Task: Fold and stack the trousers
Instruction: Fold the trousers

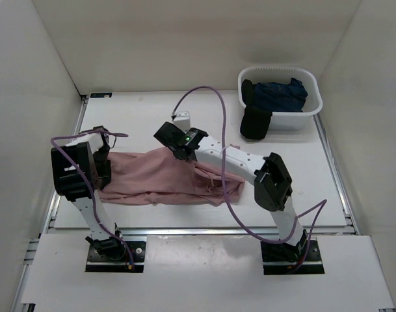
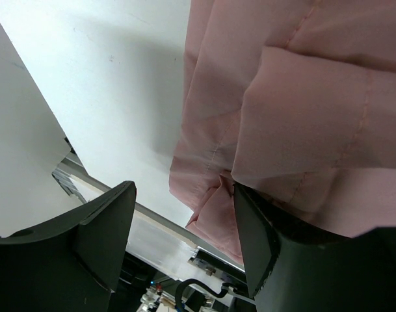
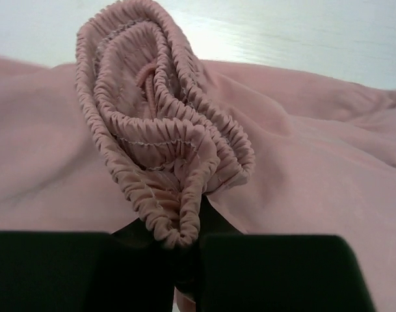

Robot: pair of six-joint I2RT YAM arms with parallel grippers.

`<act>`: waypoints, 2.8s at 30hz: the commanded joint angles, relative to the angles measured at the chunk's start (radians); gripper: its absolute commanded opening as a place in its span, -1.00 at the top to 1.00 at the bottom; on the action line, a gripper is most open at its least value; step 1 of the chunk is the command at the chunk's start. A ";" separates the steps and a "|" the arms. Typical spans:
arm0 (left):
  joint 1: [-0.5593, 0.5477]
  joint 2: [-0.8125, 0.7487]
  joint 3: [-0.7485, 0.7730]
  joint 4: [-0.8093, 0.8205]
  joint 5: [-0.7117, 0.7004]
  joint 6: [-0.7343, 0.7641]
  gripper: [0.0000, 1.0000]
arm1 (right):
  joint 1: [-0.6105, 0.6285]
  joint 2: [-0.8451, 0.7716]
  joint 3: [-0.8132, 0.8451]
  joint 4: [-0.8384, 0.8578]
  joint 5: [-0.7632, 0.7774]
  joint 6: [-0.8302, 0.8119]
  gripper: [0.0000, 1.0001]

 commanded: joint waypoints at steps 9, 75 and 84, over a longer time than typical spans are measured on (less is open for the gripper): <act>-0.007 0.001 -0.003 0.079 0.045 -0.026 -0.52 | 0.192 -0.080 0.036 0.151 -0.174 -0.536 -0.83; -0.007 -0.157 0.219 -0.087 0.205 -0.026 -1.00 | -0.978 -0.942 -0.656 -0.197 -0.477 -0.344 1.00; -0.007 -0.147 0.184 -0.087 0.176 -0.026 -1.00 | -0.494 -0.504 -0.149 -0.442 -0.489 -0.335 1.00</act>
